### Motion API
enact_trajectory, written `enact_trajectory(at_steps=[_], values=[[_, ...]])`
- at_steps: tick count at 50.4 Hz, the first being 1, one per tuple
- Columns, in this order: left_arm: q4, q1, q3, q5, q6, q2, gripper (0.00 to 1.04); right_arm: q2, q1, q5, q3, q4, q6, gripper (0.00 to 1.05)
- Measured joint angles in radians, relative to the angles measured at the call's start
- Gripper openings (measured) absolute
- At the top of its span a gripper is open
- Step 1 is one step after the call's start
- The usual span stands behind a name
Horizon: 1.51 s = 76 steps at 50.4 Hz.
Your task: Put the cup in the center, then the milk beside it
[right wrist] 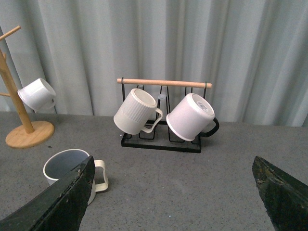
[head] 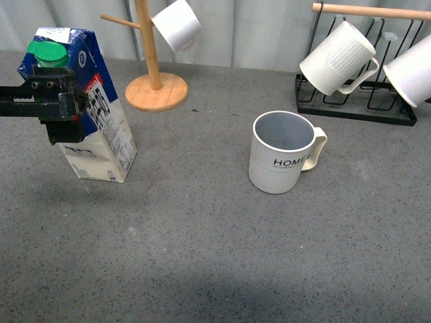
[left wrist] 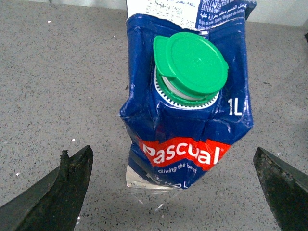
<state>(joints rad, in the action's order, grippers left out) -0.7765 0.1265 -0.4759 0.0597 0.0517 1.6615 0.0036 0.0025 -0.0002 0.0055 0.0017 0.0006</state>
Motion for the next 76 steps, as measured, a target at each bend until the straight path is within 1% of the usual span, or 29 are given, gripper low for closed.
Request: enact_trajectory(at_steps=[19, 29, 31, 34, 41, 43, 48, 53, 56, 60, 76], values=[[0.011, -0.012, -0.072, -0.012, -0.007, 0.054, 0.98, 0.000, 0.000, 0.000, 0.000, 0.000, 0.000, 0.96], [0.009, -0.012, -0.093, 0.000, -0.007, 0.079, 0.98, 0.000, 0.000, 0.000, 0.000, 0.000, 0.000, 0.96], [0.009, -0.011, -0.096, 0.002, -0.009, 0.084, 0.94, 0.000, 0.000, 0.000, 0.000, 0.000, 0.000, 0.96], [0.009, -0.011, -0.100, 0.005, -0.009, 0.089, 0.79, 0.000, 0.000, 0.000, 0.000, 0.000, 0.000, 0.96], [0.009, -0.011, -0.104, 0.004, -0.008, 0.090, 0.61, 0.000, 0.000, 0.000, 0.000, 0.000, 0.000, 0.96], [0.010, -0.011, -0.105, 0.004, -0.008, 0.090, 0.54, 0.000, 0.000, 0.000, 0.000, 0.000, 0.000, 0.96], [0.010, -0.007, -0.105, 0.003, -0.007, 0.090, 0.43, 0.000, 0.000, 0.000, 0.000, 0.000, 0.000, 0.96], [0.016, 0.009, -0.105, 0.004, -0.005, 0.079, 0.25, 0.000, 0.000, 0.000, 0.000, 0.000, 0.000, 0.96], [0.019, 0.023, -0.108, 0.005, -0.002, 0.072, 0.18, 0.000, 0.000, 0.000, 0.000, 0.000, 0.000, 0.96], [0.025, 0.046, -0.126, 0.011, 0.004, 0.070, 0.13, 0.000, 0.000, 0.000, 0.000, 0.000, 0.000, 0.96], [0.023, 0.198, -0.235, 0.066, 0.028, 0.131, 0.10, 0.000, 0.000, 0.000, 0.000, 0.000, 0.000, 0.96]])
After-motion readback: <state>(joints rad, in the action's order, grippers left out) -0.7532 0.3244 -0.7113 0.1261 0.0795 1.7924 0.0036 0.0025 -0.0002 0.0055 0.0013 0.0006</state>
